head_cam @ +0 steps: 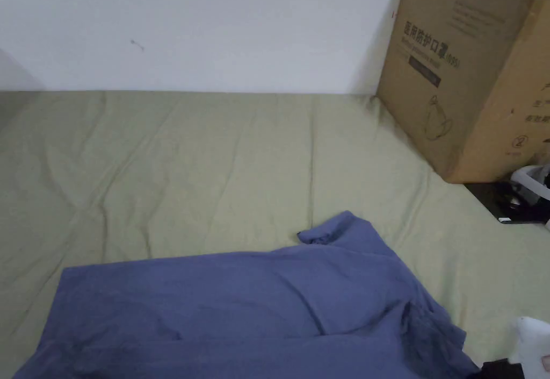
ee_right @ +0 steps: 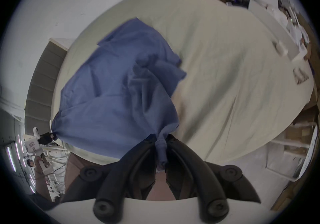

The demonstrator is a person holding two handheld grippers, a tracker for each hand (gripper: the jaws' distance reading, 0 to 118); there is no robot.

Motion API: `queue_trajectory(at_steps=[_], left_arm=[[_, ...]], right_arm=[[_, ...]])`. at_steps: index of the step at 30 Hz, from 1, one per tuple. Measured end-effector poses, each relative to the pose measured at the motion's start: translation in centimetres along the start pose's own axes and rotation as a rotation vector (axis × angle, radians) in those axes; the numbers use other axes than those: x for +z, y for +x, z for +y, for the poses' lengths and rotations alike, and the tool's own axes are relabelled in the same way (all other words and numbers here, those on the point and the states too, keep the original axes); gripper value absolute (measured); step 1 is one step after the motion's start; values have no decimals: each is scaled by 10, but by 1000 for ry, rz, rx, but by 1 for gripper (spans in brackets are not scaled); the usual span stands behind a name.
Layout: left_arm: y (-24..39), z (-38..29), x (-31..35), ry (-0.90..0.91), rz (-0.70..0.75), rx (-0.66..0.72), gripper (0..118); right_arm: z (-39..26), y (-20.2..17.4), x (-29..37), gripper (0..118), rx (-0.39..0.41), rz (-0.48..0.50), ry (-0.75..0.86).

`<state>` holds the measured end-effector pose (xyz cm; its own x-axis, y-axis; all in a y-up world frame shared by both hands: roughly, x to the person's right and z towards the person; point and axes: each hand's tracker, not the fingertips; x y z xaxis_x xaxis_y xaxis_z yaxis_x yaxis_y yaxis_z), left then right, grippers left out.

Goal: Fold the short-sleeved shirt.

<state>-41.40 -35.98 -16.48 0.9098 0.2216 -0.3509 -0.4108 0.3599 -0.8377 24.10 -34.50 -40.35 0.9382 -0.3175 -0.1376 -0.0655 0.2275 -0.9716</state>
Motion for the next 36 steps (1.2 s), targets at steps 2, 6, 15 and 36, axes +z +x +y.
queue_trajectory(at_steps=[2,6,15,36], left_arm=[[0,-6,-11,-21,-22,35,2],[3,-10,-7,43,-32,52,7],[27,-9,53,204,-43,64,111],[37,160,45,233,16,-103,1]], right_arm=[[-2,3,-11,9,-2,-2,-4],[-2,-11,-16,11,58,-75,-2],[-16,-52,31,93,184,-162,219],[-5,-169,95,14,221,391,702]])
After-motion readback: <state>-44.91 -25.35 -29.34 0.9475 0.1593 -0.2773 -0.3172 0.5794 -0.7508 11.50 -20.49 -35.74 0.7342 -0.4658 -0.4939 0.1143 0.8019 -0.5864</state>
